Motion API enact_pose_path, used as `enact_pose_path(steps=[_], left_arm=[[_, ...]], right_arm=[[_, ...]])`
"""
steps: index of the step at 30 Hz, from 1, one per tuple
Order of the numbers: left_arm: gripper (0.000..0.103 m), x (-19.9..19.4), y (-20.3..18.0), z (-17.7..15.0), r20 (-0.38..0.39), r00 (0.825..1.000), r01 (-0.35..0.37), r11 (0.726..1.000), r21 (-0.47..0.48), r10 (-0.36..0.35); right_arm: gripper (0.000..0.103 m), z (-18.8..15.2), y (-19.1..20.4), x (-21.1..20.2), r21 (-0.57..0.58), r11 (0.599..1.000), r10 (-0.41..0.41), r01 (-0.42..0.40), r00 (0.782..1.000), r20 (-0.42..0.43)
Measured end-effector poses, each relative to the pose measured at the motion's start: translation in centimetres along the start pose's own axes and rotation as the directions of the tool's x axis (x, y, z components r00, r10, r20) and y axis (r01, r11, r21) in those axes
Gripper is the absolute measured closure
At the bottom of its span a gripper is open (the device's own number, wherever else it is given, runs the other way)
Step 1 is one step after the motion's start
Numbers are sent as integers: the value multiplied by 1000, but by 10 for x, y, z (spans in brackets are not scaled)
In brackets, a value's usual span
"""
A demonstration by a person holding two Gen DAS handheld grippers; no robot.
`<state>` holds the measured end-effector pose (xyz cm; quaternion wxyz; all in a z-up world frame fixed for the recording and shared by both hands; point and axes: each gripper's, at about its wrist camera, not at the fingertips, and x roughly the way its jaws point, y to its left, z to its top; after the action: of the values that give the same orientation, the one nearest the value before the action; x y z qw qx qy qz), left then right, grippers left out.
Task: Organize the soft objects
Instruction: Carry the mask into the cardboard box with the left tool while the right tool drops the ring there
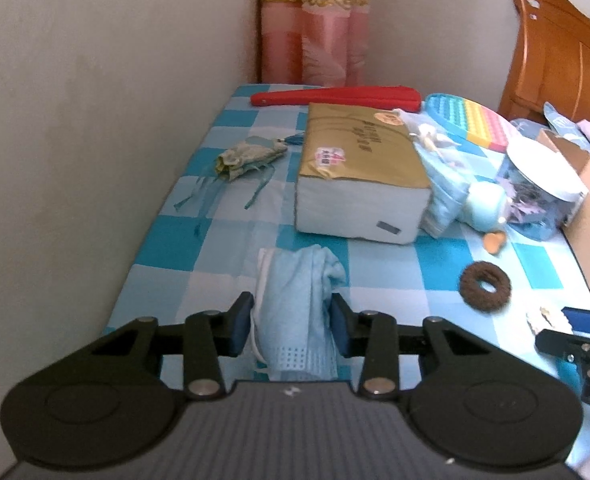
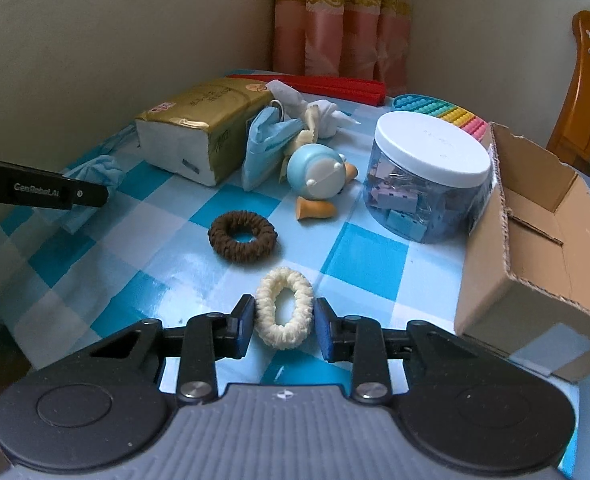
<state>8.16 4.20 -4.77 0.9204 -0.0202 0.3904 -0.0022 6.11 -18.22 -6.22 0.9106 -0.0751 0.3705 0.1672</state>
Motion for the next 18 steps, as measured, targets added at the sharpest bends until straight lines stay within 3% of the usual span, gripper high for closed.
enact_pose_path(steps=[18], left_arm=[[64, -56, -53, 4, -3, 995, 101, 982, 162, -101]], right_arm=[[66, 6, -31, -75, -39, 999, -24, 28, 995, 100]])
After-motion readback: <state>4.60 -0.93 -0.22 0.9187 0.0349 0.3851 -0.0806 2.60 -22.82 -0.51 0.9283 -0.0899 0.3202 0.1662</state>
